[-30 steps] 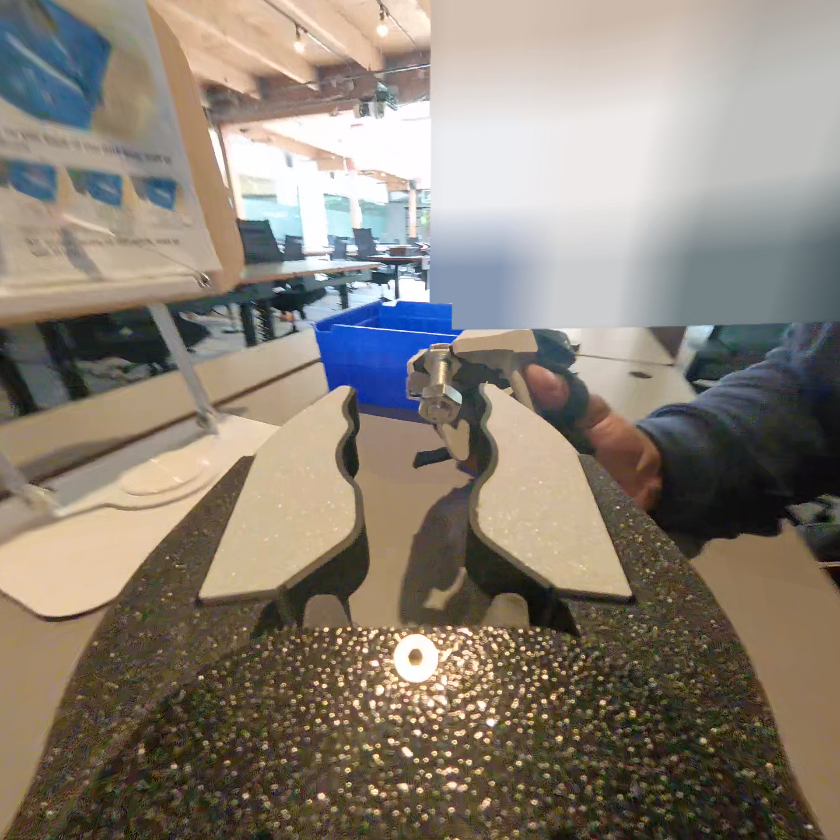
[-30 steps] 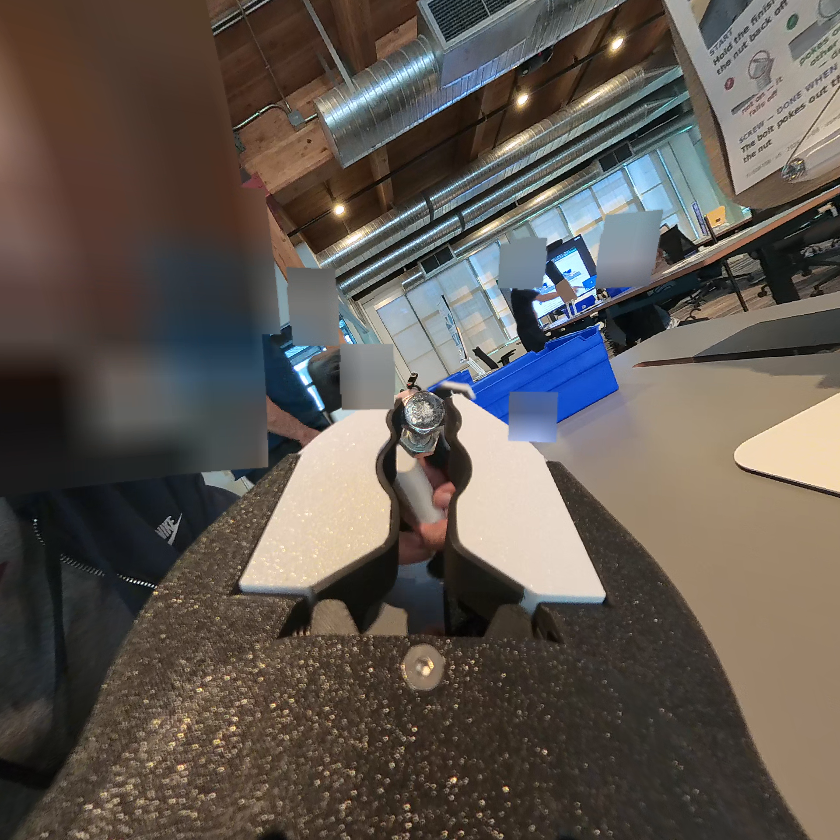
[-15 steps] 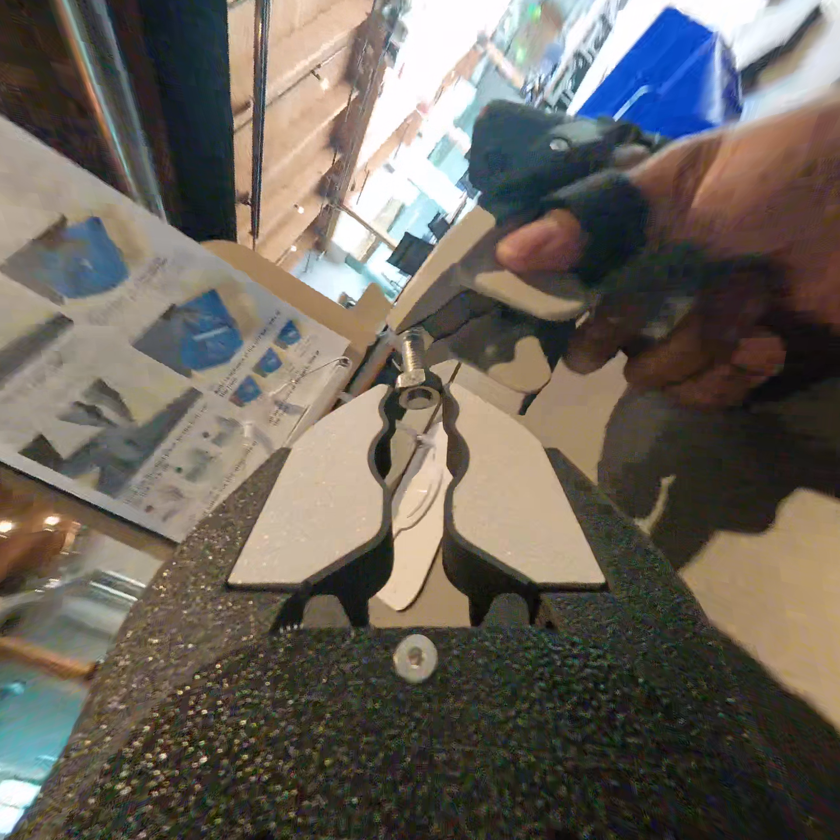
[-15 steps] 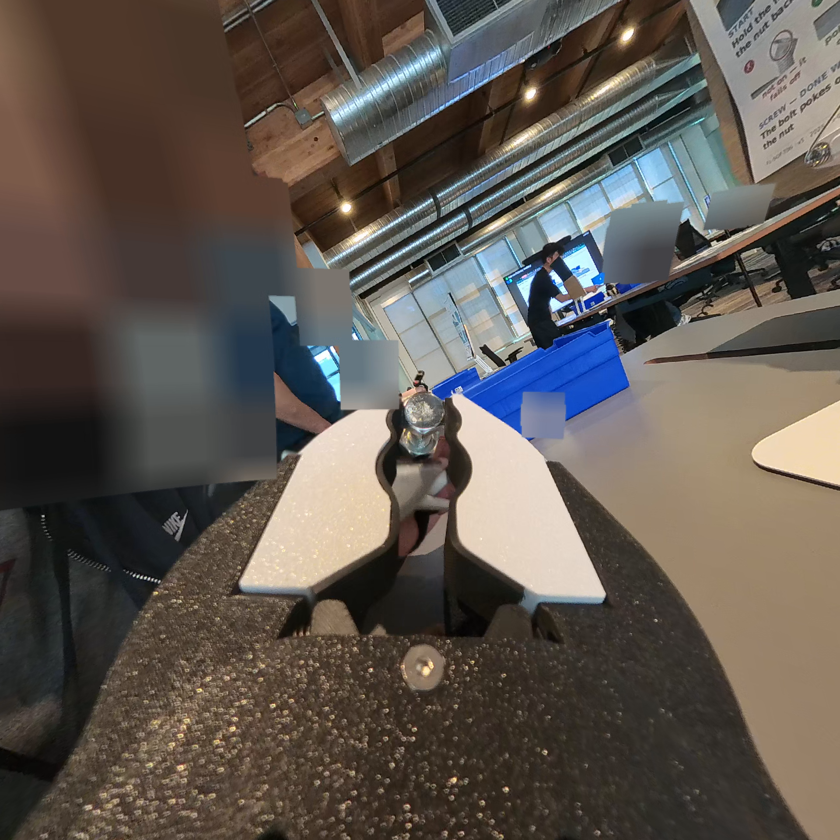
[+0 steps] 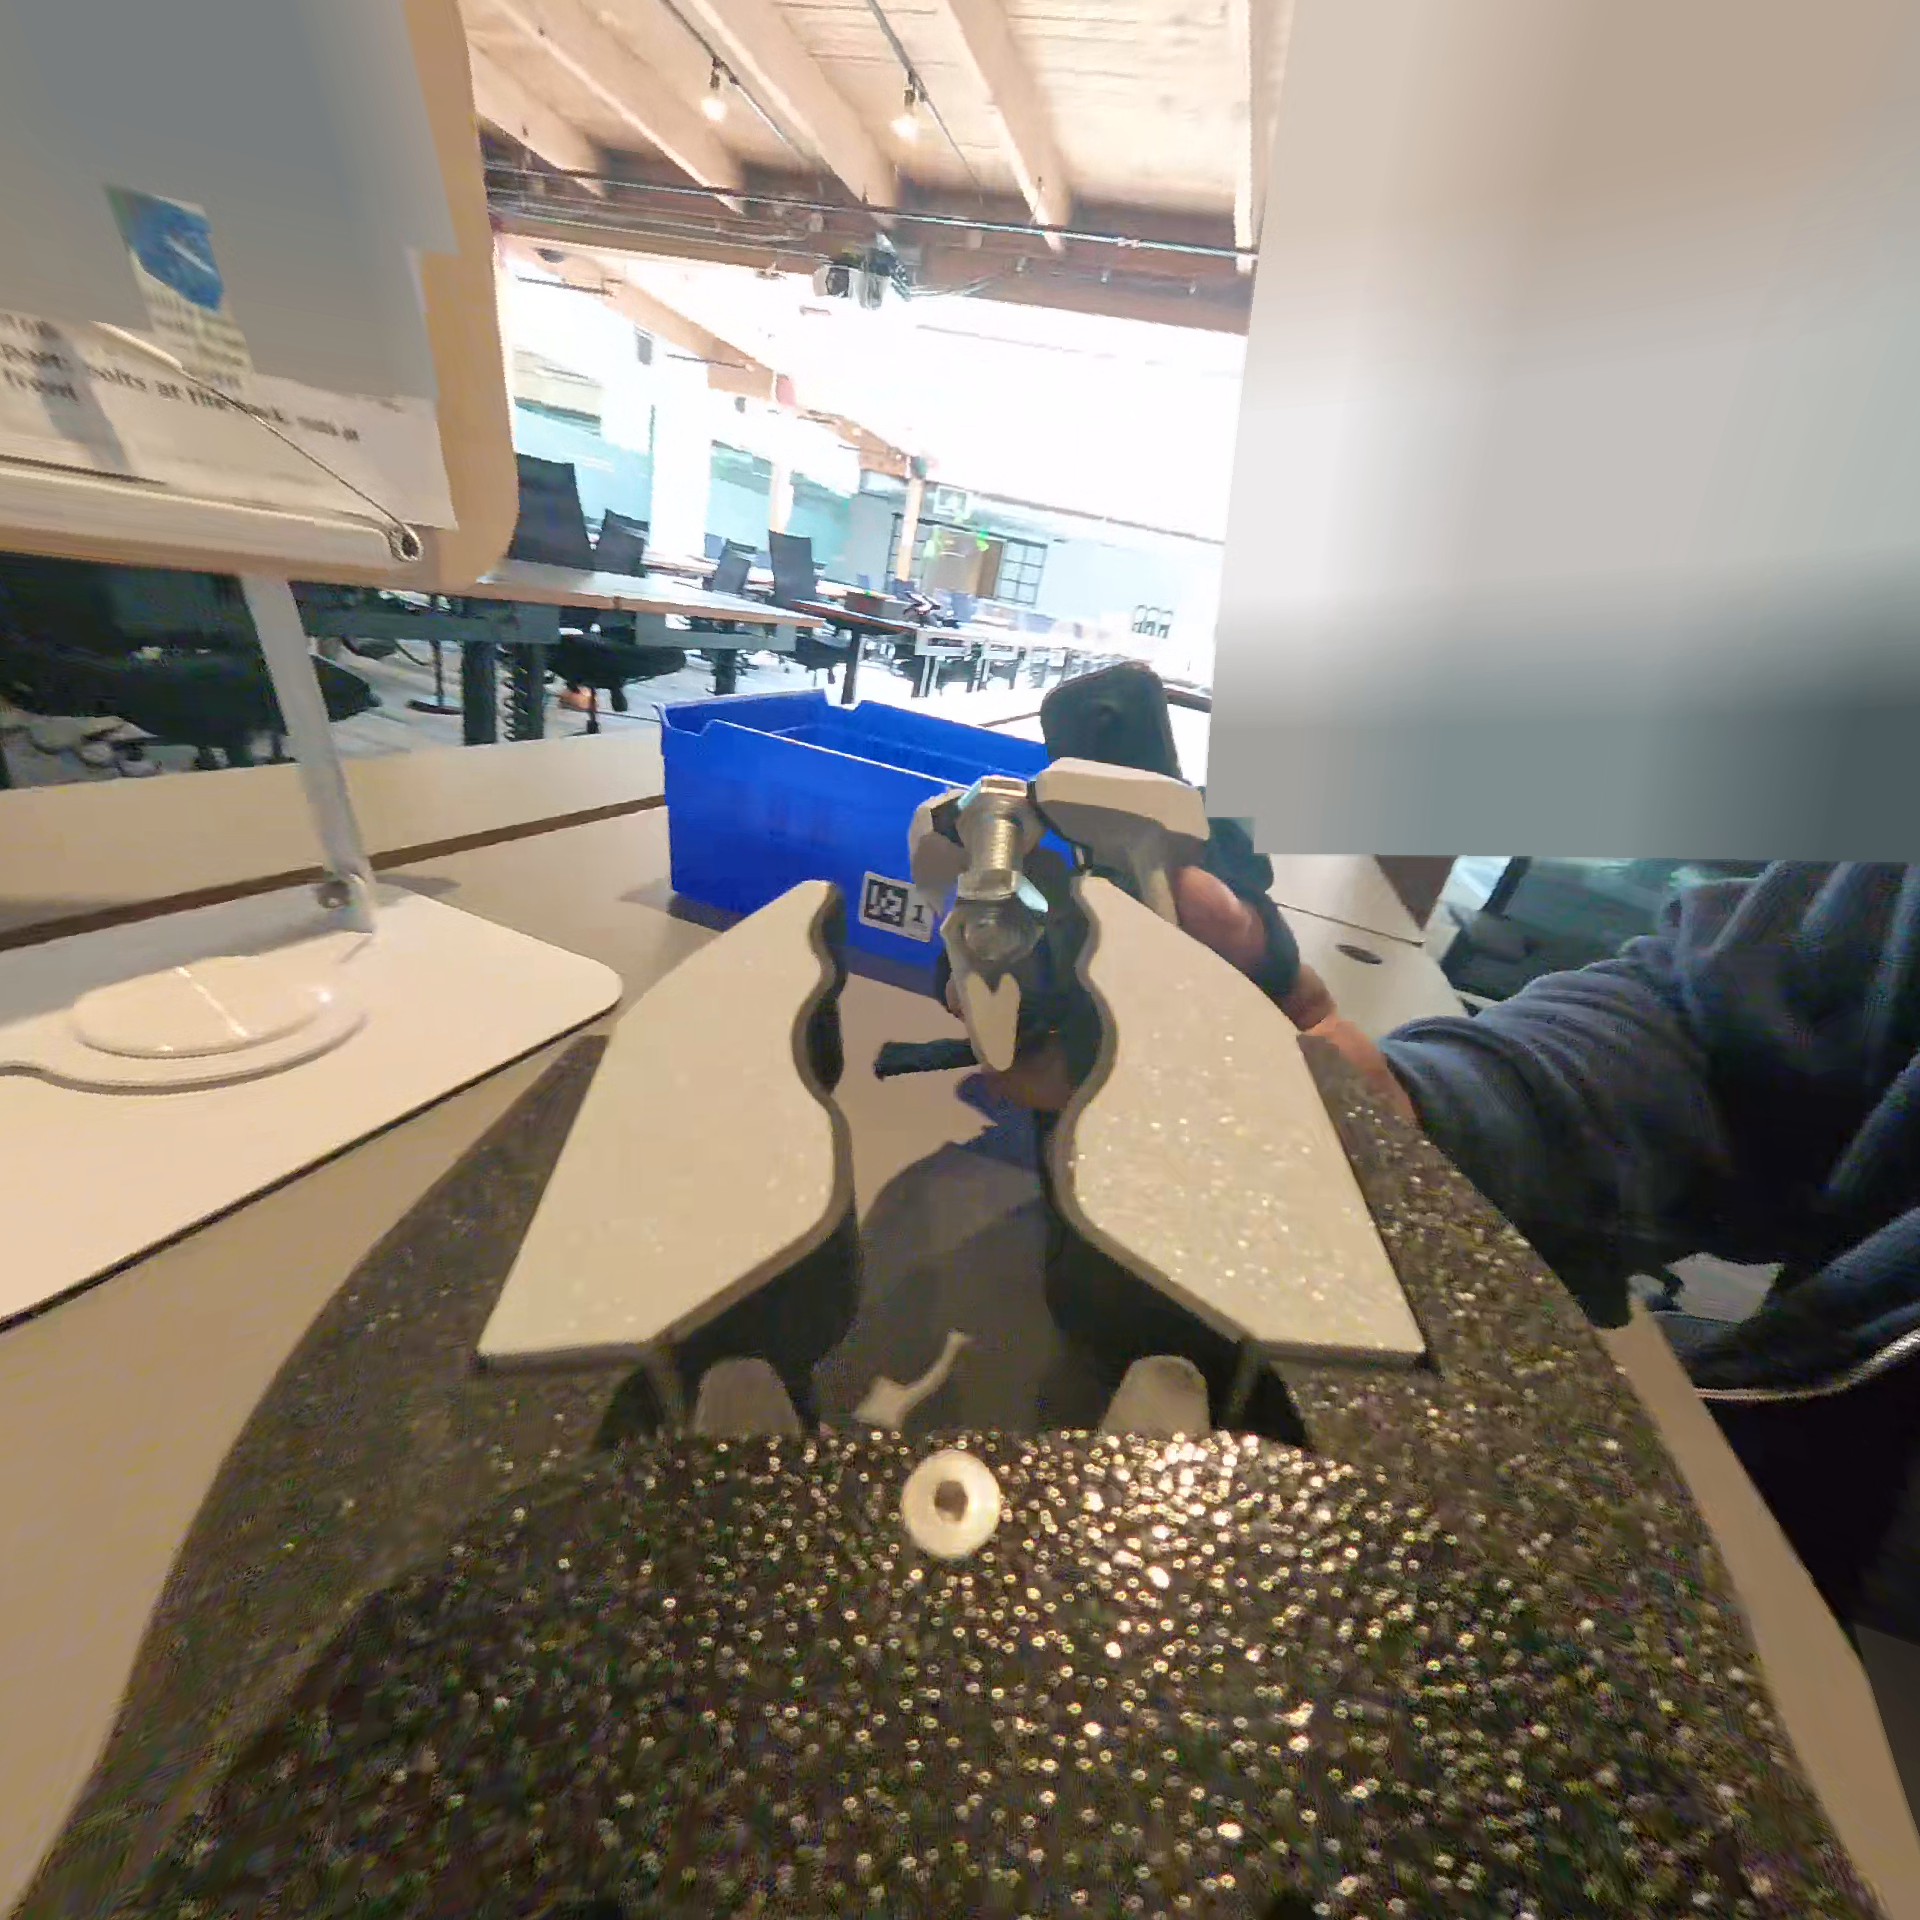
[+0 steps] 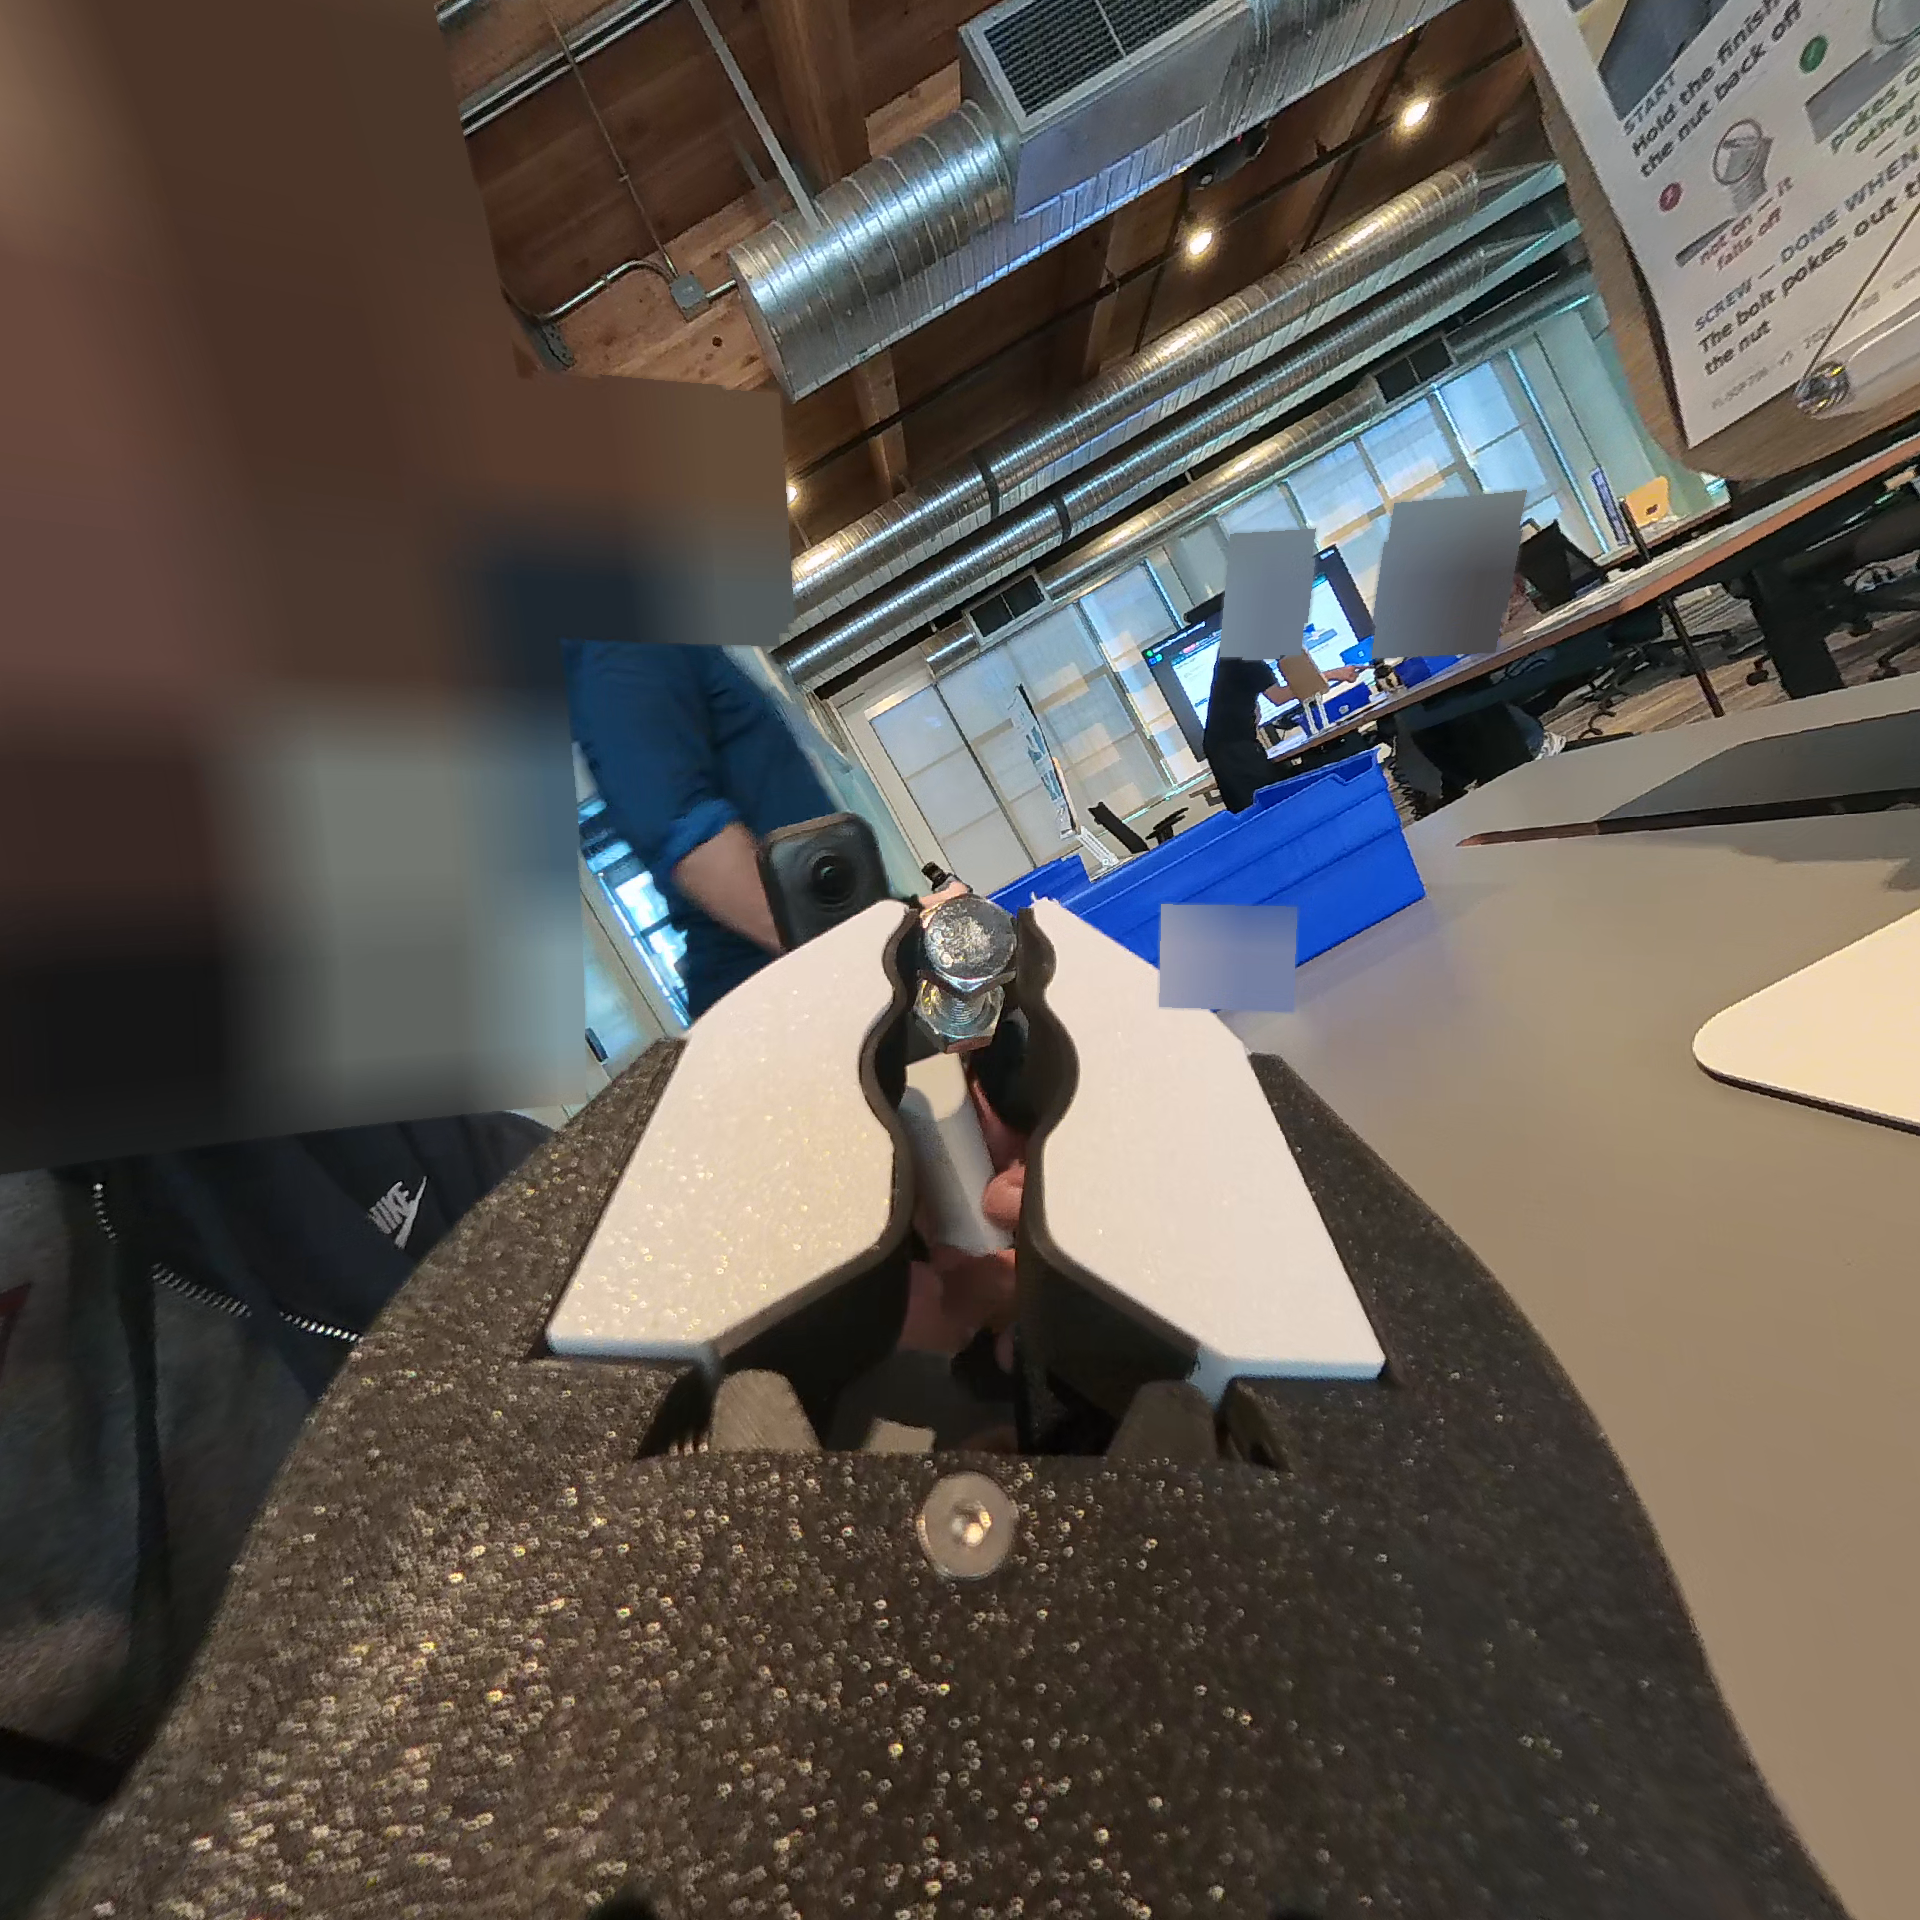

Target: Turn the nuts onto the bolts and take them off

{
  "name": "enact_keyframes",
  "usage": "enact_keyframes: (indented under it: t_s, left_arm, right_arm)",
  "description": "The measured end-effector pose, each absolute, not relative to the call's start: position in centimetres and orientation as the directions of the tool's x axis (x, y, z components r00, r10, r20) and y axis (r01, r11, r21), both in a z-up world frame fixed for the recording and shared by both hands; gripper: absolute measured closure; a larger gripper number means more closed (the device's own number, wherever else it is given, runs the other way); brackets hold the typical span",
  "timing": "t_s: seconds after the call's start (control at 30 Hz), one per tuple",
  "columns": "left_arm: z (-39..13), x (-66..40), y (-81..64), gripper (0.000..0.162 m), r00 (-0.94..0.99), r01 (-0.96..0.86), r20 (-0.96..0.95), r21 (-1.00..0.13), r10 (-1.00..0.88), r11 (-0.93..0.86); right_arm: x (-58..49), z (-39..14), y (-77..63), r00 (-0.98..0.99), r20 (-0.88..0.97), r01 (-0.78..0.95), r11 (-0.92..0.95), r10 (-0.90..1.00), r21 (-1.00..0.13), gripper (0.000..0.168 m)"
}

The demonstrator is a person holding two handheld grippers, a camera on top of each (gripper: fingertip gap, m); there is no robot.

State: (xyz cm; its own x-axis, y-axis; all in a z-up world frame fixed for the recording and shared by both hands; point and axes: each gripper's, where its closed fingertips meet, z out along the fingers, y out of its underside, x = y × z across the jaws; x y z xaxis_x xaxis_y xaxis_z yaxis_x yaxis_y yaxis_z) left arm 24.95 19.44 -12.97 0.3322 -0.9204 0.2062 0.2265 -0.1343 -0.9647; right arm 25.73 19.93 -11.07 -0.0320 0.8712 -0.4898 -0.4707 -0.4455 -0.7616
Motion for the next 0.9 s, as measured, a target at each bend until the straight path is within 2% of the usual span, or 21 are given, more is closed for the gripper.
enact_keyframes:
  t_s: [0.1,0.13,0.23,0.33,0.4,0.43,0.5,0.57,0.67,0.77,0.9]
  left_arm:
    - [-13.2,25.4,18.8,0.143,0.325,0.182,0.139,-0.98,-0.935,-0.083]
    - [-13.2,25.3,18.8,0.143,0.359,0.149,0.074,-0.989,-0.93,-0.021]
    - [-13.2,25.1,19.0,0.143,0.471,-0.052,-0.266,-0.96,-0.841,0.275]
    - [-13.2,24.7,19.3,0.143,0.481,-0.35,-0.661,-0.747,-0.576,0.565]
    - [-13.1,24.6,19.4,0.143,0.444,-0.465,-0.786,-0.612,-0.43,0.64]
    - [-13.1,24.7,19.3,0.142,0.441,-0.467,-0.79,-0.607,-0.425,0.644]
    - [-12.9,24.9,18.8,0.13,0.468,-0.361,-0.702,-0.706,-0.537,0.609]
    - [-12.6,25.0,18.5,0.119,0.479,-0.2,-0.53,-0.842,-0.699,0.501]
    - [-11.9,24.5,19.0,0.117,0.464,0.027,-0.213,-0.967,-0.86,0.255]
    - [-12.2,24.3,19.3,0.12,0.365,0.167,0.063,-0.986,-0.929,-0.001]
    - [-12.9,24.8,19.1,0.121,0.231,0.235,0.278,-0.946,-0.932,-0.224]
  right_arm:
    - [25.6,-11.1,19.9,-0.035,-0.489,-0.469,-0.446,0.872,-0.762,0.152]
    - [25.6,-11.0,19.8,-0.036,-0.488,-0.469,-0.446,0.872,-0.763,0.152]
    - [25.5,-11.0,19.7,-0.035,-0.482,-0.464,-0.442,0.875,-0.768,0.152]
    - [25.4,-11.1,19.7,-0.032,-0.482,-0.459,-0.442,0.875,-0.771,0.152]
    - [25.4,-11.1,19.7,-0.034,-0.484,-0.459,-0.444,0.875,-0.77,0.152]
    - [25.4,-11.1,19.7,-0.035,-0.483,-0.459,-0.444,0.875,-0.769,0.152]
    - [25.5,-11.1,19.7,-0.034,-0.483,-0.462,-0.442,0.875,-0.769,0.152]
    - [25.6,-11.0,19.8,-0.034,-0.484,-0.466,-0.442,0.874,-0.766,0.152]
    - [25.7,-11.0,19.8,-0.031,-0.484,-0.467,-0.441,0.874,-0.766,0.152]
    - [25.7,-11.0,19.8,-0.032,-0.485,-0.467,-0.442,0.874,-0.766,0.152]
    - [25.7,-11.1,19.8,-0.031,-0.485,-0.464,-0.442,0.874,-0.767,0.152]
